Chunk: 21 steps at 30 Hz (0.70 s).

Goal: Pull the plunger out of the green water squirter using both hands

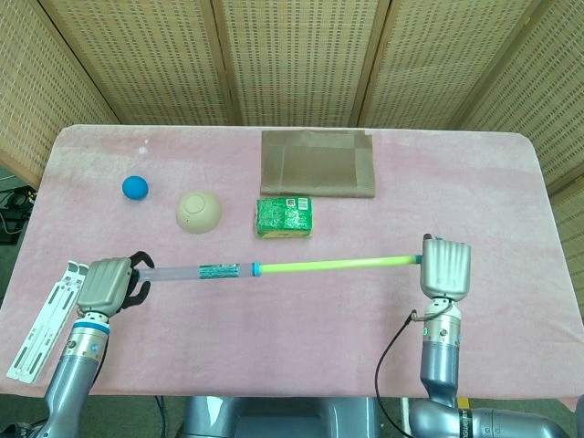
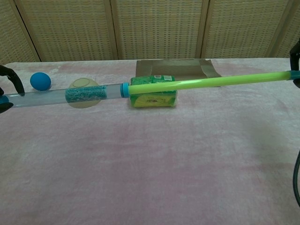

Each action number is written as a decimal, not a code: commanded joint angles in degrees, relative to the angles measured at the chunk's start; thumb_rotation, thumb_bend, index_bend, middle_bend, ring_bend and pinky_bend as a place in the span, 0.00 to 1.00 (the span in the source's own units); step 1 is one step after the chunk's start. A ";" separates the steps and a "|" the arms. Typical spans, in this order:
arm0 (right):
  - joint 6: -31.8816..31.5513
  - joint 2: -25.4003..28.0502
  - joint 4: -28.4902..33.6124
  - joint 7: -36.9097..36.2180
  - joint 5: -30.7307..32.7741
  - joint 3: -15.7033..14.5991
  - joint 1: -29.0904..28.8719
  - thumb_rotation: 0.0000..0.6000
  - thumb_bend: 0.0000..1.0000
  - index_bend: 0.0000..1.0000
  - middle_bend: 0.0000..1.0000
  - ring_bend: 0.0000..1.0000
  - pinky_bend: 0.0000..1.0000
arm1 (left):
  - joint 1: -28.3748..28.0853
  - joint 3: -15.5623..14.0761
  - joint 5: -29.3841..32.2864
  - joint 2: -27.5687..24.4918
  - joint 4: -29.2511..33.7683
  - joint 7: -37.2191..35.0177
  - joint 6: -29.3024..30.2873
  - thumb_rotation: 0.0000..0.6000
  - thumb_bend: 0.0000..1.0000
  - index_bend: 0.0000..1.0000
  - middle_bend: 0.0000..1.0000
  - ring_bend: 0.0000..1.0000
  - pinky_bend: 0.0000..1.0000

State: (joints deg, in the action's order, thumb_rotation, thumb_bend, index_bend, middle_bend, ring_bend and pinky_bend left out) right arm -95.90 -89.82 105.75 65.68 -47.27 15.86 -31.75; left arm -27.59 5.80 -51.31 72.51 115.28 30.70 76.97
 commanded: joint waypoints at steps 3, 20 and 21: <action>0.57 0.41 0.68 0.91 0.66 -0.85 0.06 1.00 0.37 0.52 0.69 0.75 0.51 | 0.00 -0.48 -0.32 -0.20 -0.23 0.67 -0.33 1.00 0.33 0.22 0.39 0.44 0.48; 0.19 3.36 4.49 6.54 9.67 -1.84 0.08 1.00 0.20 0.14 0.03 0.06 0.11 | 1.94 -3.65 -3.85 -4.39 -0.36 -4.42 -4.56 1.00 0.22 0.04 0.00 0.00 0.10; 0.40 3.92 4.64 5.29 8.62 -2.33 0.47 1.00 0.20 0.14 0.03 0.05 0.10 | 2.52 -3.97 -5.01 -4.44 -0.76 -5.54 -4.30 1.00 0.22 0.04 0.00 0.00 0.10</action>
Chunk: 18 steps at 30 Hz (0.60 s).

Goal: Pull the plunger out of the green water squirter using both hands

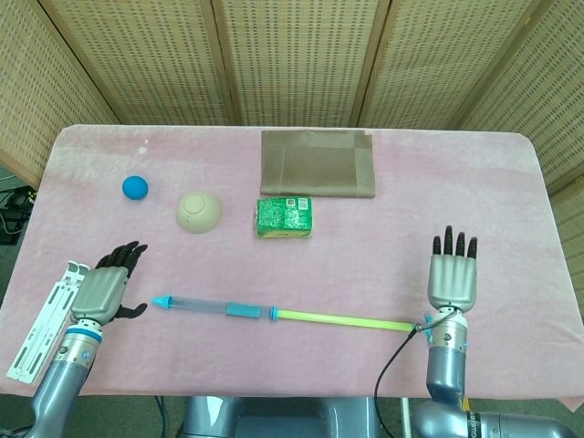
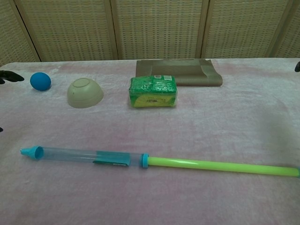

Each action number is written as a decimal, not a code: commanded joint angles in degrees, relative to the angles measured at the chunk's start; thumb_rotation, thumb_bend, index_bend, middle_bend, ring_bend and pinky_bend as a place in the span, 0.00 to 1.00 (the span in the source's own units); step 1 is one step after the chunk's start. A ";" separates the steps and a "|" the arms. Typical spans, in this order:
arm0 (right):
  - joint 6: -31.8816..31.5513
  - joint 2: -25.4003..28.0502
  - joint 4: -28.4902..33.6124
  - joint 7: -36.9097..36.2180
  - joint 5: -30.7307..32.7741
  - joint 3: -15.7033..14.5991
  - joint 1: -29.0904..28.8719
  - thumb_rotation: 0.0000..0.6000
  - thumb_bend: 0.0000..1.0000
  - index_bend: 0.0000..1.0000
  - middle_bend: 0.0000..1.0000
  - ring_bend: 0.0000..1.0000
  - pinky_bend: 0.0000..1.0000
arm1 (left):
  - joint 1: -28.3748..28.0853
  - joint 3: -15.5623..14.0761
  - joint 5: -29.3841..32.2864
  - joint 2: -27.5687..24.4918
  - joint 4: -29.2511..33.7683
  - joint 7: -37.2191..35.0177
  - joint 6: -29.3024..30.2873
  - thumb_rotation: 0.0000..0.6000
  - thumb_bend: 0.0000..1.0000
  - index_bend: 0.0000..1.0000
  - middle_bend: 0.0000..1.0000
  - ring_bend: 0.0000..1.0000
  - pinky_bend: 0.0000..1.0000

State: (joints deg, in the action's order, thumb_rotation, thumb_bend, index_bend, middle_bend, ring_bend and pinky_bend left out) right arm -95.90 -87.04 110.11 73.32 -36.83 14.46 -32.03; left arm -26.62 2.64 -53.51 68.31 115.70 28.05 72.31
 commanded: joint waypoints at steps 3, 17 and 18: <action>1.75 3.11 0.48 -7.90 -6.44 -3.16 2.43 1.00 0.20 0.14 0.01 0.02 0.05 | 3.92 -1.90 -7.42 -0.17 -2.81 -7.23 2.10 1.00 0.22 0.04 0.00 0.00 0.09; 4.29 10.26 -16.15 -53.36 -44.50 -19.48 14.38 1.00 0.18 0.07 0.00 0.00 0.00 | 15.13 -8.02 -29.83 3.13 -20.08 -18.46 16.01 1.00 0.22 0.00 0.00 0.00 0.00; 3.64 10.00 -17.65 -54.56 -45.30 -19.79 15.04 1.00 0.18 0.06 0.00 0.00 0.00 | 15.62 -8.15 -30.40 3.59 -21.27 -18.24 16.76 1.00 0.22 0.00 0.00 0.00 0.00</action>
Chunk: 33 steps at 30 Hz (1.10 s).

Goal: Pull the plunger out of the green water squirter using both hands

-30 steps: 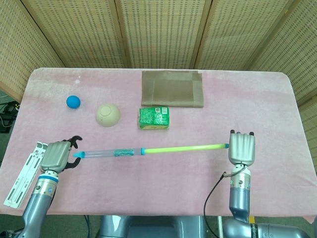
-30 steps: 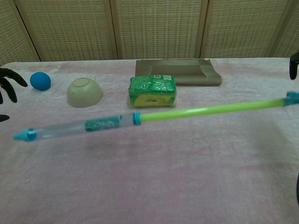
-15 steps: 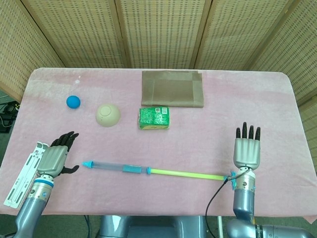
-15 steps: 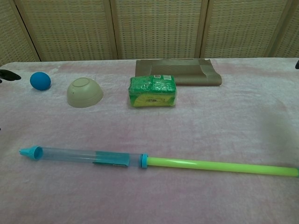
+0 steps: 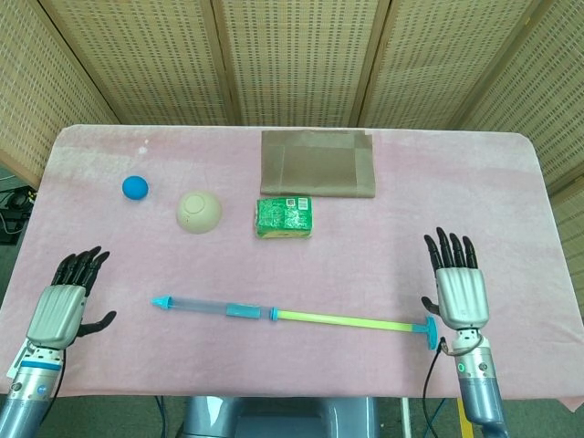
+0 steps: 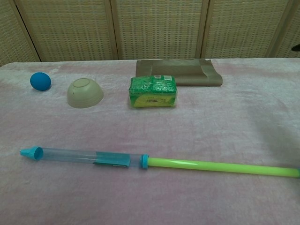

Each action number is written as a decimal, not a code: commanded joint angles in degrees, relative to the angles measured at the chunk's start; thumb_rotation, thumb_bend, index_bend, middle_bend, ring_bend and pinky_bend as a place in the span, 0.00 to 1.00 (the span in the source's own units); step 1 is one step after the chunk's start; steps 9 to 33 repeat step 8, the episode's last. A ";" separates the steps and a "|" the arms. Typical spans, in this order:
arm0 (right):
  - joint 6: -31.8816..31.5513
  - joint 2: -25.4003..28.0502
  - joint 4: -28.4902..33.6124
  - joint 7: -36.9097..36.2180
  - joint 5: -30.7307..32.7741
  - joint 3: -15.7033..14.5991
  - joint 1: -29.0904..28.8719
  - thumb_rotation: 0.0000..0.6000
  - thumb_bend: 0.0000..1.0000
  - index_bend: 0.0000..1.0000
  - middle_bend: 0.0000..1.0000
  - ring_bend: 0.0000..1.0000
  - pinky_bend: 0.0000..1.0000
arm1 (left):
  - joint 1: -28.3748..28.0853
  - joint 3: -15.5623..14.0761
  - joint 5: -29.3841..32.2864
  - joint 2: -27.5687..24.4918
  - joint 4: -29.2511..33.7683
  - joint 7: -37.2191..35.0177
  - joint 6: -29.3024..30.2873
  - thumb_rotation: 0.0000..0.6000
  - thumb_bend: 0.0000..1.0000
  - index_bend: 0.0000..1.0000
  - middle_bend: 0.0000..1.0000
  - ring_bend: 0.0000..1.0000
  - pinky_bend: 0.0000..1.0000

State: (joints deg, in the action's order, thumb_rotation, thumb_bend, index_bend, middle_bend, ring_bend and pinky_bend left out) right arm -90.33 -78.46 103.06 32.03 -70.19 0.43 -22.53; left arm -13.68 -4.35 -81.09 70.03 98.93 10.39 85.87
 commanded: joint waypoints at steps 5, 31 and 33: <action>-3.99 0.17 -17.92 -19.89 -14.23 -6.65 8.87 1.00 0.17 0.04 0.00 0.00 0.00 | 4.46 -1.70 -4.38 3.56 -9.59 -1.04 4.17 1.00 0.21 0.00 0.00 0.00 0.00; -3.77 0.04 -19.58 -22.54 -15.07 -6.72 9.94 1.00 0.17 0.03 0.00 0.00 0.00 | 5.05 -1.25 -4.95 3.74 -10.63 -1.01 4.71 1.00 0.21 0.00 0.00 0.00 0.00; -3.77 0.04 -19.58 -22.54 -15.07 -6.72 9.94 1.00 0.17 0.03 0.00 0.00 0.00 | 5.05 -1.25 -4.95 3.74 -10.63 -1.01 4.71 1.00 0.21 0.00 0.00 0.00 0.00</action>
